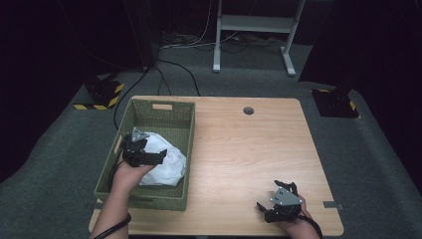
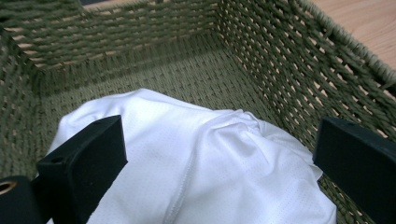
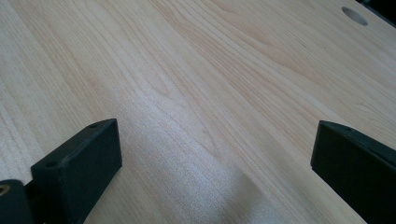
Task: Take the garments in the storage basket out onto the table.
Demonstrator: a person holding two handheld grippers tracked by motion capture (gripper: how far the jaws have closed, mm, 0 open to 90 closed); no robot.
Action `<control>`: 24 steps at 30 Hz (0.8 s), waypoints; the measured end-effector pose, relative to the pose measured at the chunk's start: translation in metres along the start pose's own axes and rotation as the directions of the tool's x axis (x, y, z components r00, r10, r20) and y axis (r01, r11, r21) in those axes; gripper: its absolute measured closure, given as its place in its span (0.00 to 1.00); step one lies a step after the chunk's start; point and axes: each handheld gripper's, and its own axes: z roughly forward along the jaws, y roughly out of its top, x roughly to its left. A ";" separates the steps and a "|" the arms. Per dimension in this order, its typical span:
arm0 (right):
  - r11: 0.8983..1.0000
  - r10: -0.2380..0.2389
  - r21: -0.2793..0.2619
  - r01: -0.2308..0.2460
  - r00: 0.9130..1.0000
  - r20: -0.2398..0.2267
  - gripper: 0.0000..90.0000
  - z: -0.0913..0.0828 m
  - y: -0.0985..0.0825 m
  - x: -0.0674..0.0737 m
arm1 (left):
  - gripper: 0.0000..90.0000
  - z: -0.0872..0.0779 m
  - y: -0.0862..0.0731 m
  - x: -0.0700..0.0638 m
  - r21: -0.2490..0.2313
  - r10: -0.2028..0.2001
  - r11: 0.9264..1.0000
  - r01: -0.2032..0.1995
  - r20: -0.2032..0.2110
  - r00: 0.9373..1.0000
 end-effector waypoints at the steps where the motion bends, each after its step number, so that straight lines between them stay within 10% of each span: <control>1: 1.000 0.000 0.000 0.000 1.000 -0.001 0.01 0.000 0.000 0.000 | 0.04 0.002 0.000 0.000 0.008 -0.001 1.000 0.001 -0.002 1.000; 15: 1.000 0.000 0.000 0.000 1.000 -0.002 0.01 0.000 0.000 0.000 | 0.06 0.025 -0.004 0.011 0.153 -0.016 0.988 0.019 -0.022 1.000; 24: 1.000 -0.002 -0.001 0.002 1.000 -0.004 0.01 0.000 0.000 0.000 | 0.06 0.043 -0.010 0.013 0.254 -0.003 0.967 0.012 -0.037 0.999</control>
